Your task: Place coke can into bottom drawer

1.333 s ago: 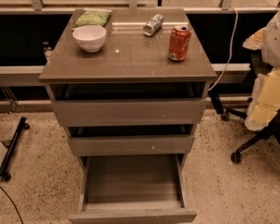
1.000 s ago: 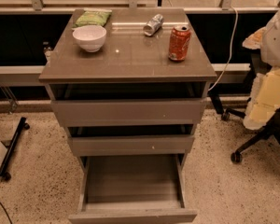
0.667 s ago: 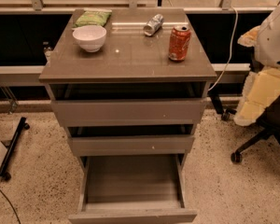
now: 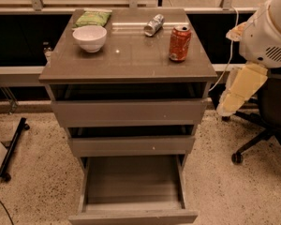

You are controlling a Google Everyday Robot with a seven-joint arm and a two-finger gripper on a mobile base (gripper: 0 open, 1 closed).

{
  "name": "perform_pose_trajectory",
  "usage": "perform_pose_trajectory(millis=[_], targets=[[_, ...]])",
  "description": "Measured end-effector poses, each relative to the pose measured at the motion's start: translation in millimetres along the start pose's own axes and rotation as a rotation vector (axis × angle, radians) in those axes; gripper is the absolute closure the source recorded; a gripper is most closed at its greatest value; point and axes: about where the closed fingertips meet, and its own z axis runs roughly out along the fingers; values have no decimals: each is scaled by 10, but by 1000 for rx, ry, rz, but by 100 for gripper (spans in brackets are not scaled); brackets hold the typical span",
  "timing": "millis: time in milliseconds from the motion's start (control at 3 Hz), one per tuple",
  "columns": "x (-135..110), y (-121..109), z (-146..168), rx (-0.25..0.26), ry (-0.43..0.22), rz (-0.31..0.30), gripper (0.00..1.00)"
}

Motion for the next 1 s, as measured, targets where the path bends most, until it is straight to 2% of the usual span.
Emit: perform_pose_trajectory(millis=[333, 667, 1000], targets=[[-53, -70, 79, 23, -32, 54, 0], [-267, -341, 215, 100, -92, 134, 0], [-474, -627, 410, 149, -142, 189, 0]])
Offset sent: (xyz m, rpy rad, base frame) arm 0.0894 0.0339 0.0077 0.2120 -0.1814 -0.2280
